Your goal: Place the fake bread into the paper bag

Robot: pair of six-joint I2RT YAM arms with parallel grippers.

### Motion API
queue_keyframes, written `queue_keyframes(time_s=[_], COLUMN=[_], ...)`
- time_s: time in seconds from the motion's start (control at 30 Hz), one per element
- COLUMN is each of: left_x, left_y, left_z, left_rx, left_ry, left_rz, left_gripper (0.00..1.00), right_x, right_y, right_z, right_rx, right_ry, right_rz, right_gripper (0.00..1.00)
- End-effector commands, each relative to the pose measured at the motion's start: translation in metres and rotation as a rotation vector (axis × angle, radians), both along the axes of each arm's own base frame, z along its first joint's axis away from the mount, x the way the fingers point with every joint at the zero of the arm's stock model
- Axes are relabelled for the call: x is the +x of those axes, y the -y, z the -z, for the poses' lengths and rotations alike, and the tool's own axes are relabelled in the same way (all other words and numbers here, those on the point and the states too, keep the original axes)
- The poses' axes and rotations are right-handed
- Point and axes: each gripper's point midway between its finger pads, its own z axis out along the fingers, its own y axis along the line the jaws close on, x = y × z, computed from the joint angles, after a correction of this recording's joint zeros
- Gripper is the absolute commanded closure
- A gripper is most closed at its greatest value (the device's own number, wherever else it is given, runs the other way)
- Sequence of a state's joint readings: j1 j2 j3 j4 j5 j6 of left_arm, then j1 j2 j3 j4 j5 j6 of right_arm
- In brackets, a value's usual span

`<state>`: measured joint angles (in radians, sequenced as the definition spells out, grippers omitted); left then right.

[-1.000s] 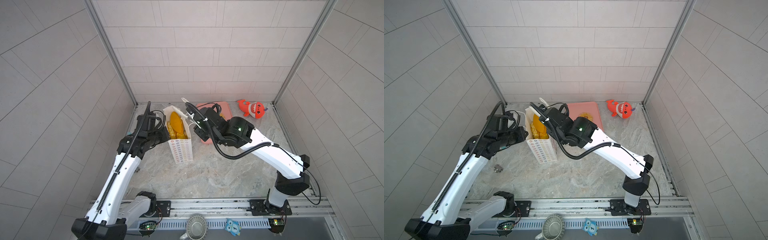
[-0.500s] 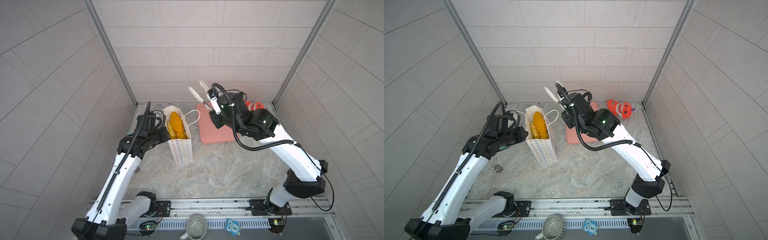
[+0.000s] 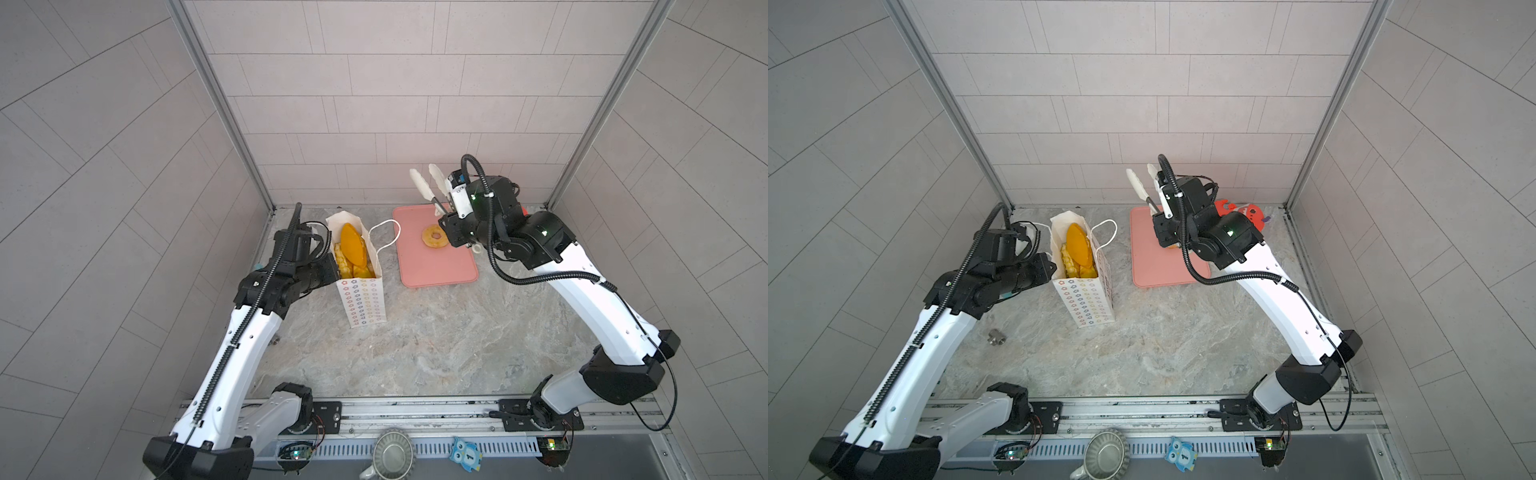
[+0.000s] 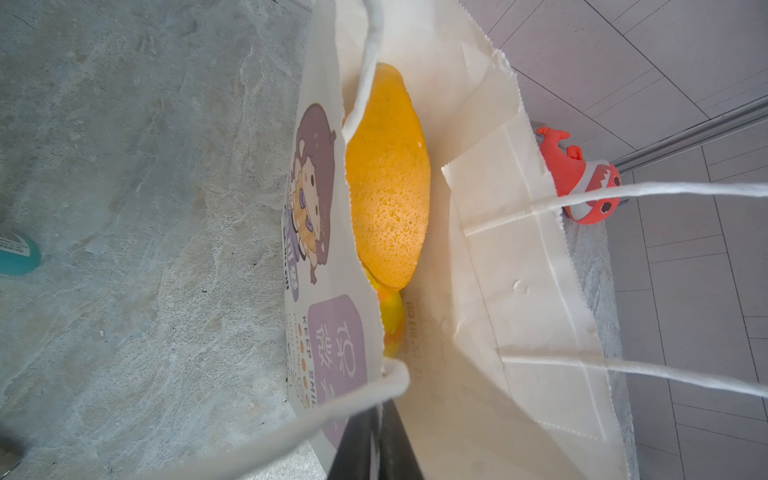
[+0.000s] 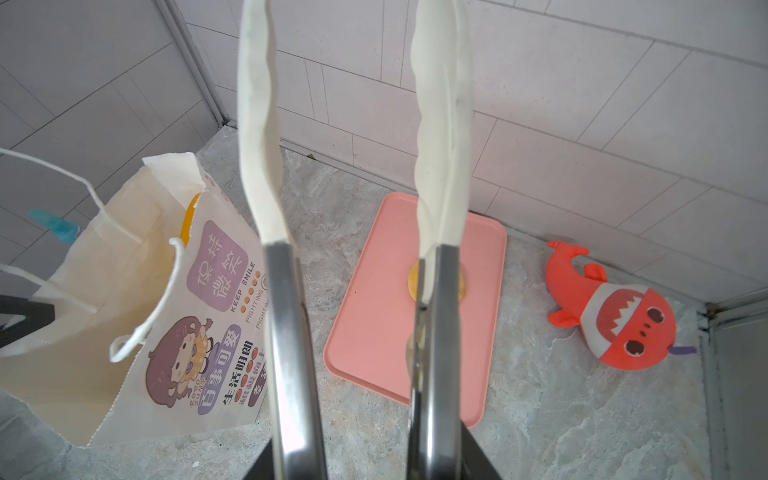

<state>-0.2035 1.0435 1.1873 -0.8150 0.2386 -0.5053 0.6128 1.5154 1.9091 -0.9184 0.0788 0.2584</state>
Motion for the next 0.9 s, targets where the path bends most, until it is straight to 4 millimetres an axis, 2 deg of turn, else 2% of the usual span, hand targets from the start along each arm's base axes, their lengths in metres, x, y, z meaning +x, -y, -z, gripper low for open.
queue_keyframes(time_s=[0.0, 0.37, 0.63, 0.87], left_x=[0.001, 0.0, 0.001, 0.001], left_y=[0.0, 0.0, 0.0, 0.0], left_z=[-0.013, -0.011, -0.009, -0.009], left_rx=[-0.004, -0.002, -0.003, -0.002], left_ry=[0.03, 0.027, 0.025, 0.023], left_rz=[0.0, 0.0, 0.002, 0.001], left_gripper=[0.9, 0.9, 0.9, 0.9], right_x=[0.005, 0.034, 0.048, 0.056], right_y=[0.009, 0.05, 0.065, 0.069], right_z=[-0.007, 0.062, 0.111, 0.138], right_rx=[0.168, 0.26, 0.256, 0.254], right_ry=[-0.027, -0.198, -0.302, -0.357], right_rz=[0.018, 0.148, 0.201, 0.217], right_gripper=[0.56, 0.58, 0.57, 0.57])
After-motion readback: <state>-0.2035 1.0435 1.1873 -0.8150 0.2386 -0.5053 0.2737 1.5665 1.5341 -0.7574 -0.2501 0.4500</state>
